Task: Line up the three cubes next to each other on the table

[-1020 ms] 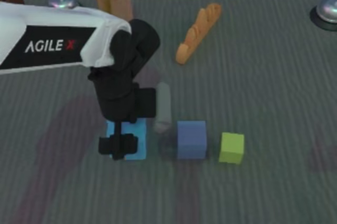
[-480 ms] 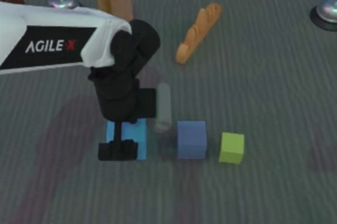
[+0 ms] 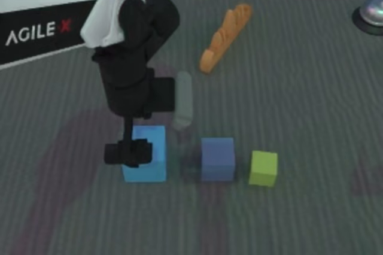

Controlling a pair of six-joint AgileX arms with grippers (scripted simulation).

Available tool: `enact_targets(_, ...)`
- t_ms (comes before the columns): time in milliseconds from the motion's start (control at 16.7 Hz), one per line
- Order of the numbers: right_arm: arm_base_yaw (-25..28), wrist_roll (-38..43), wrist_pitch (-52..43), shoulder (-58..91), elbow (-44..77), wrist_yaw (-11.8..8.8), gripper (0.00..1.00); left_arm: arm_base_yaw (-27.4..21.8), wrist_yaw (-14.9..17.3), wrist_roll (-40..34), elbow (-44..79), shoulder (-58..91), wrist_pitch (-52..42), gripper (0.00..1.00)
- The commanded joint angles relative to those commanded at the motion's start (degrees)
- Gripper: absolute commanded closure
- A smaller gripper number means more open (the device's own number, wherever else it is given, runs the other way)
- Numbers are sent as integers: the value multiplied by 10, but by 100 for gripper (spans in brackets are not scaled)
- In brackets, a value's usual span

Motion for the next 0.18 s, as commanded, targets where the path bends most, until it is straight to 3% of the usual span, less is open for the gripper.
enact_targets(180, 0, 0, 0, 0, 0, 0, 0, 4, 0, -2, 24, -15, -34, 0)
